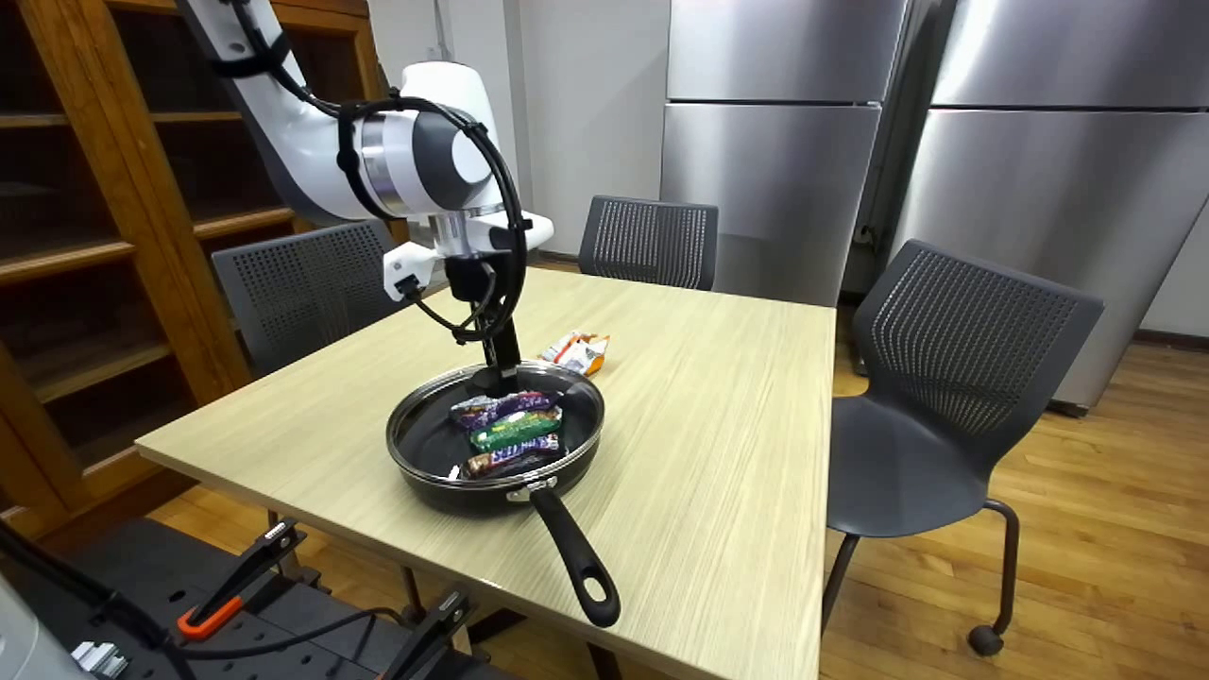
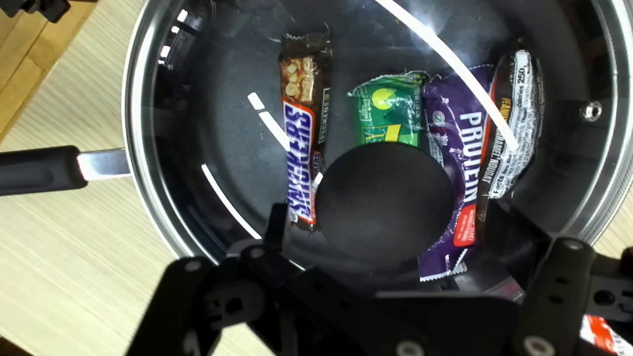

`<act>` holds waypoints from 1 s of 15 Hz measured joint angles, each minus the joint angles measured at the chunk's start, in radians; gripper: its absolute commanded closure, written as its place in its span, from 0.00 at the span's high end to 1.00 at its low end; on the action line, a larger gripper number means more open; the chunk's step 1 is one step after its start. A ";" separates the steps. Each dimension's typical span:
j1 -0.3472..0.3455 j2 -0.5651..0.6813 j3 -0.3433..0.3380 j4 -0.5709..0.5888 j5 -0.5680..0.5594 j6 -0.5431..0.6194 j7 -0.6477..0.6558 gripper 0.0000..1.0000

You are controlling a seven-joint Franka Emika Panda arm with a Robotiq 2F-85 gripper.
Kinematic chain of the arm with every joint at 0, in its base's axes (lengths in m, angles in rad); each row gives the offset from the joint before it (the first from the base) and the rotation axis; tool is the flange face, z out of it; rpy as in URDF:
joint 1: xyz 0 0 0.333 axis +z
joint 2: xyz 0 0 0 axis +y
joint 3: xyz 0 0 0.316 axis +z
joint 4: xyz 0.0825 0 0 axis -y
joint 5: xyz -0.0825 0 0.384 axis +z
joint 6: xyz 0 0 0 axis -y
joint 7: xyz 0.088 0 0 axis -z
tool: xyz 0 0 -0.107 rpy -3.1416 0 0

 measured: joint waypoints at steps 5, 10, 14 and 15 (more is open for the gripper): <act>0.000 -0.052 0.000 -0.005 0.000 -0.003 -0.003 1.00; -0.006 -0.124 0.000 -0.016 0.000 -0.005 -0.012 1.00; -0.029 -0.180 0.000 -0.030 0.000 -0.005 -0.051 1.00; -0.037 -0.193 0.000 -0.034 0.000 -0.005 -0.066 1.00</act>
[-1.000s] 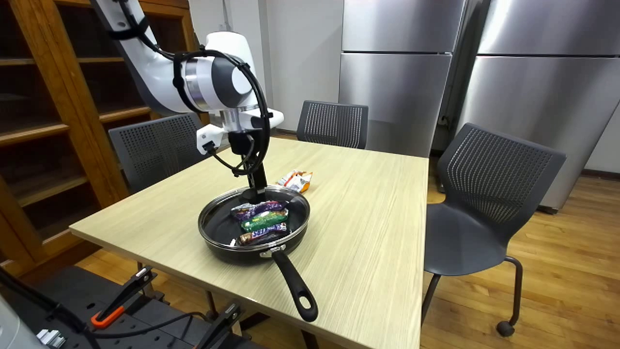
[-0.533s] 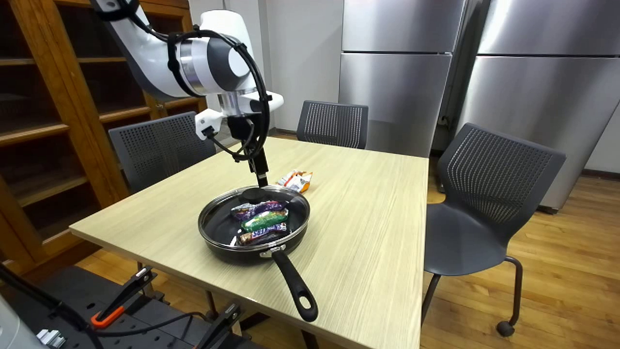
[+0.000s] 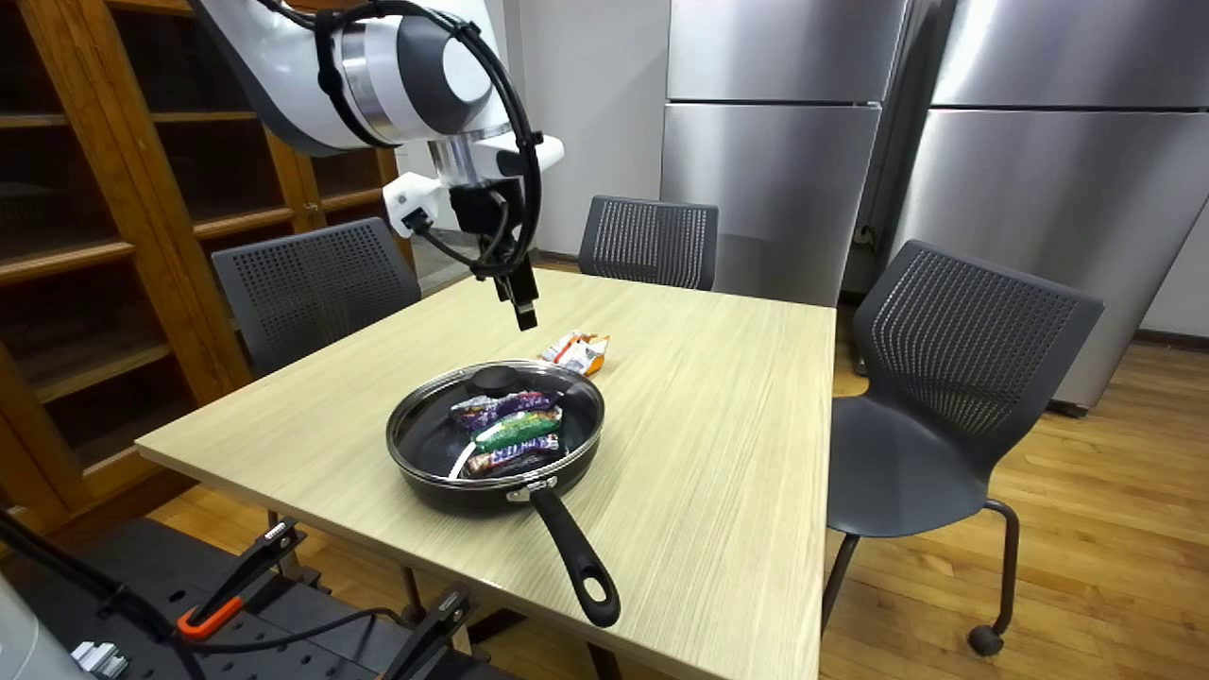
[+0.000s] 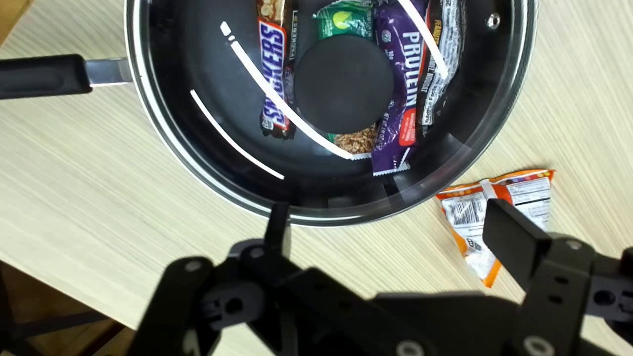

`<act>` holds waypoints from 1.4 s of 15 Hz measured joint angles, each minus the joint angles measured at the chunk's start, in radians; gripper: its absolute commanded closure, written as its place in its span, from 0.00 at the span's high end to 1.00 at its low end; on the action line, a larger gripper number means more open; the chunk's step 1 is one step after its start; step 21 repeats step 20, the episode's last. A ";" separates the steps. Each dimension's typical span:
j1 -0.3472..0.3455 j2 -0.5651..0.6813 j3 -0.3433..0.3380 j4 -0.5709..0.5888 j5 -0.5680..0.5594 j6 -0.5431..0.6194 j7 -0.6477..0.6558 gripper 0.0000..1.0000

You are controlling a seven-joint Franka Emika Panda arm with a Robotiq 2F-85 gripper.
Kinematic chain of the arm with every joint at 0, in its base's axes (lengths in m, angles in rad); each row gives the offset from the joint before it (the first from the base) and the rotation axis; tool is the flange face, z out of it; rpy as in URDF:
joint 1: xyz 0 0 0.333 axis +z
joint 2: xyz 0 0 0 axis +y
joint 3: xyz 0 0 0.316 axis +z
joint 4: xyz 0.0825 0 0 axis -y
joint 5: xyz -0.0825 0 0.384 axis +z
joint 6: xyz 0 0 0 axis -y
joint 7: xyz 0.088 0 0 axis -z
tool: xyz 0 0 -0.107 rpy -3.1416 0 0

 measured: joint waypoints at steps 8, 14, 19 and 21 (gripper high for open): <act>-0.047 -0.027 0.000 -0.024 -0.001 0.000 -0.093 1.00; -0.047 -0.027 0.000 -0.024 -0.001 0.000 -0.093 1.00; -0.047 -0.027 0.000 -0.024 -0.001 0.000 -0.093 1.00; -0.047 -0.027 0.000 -0.024 -0.001 0.000 -0.093 1.00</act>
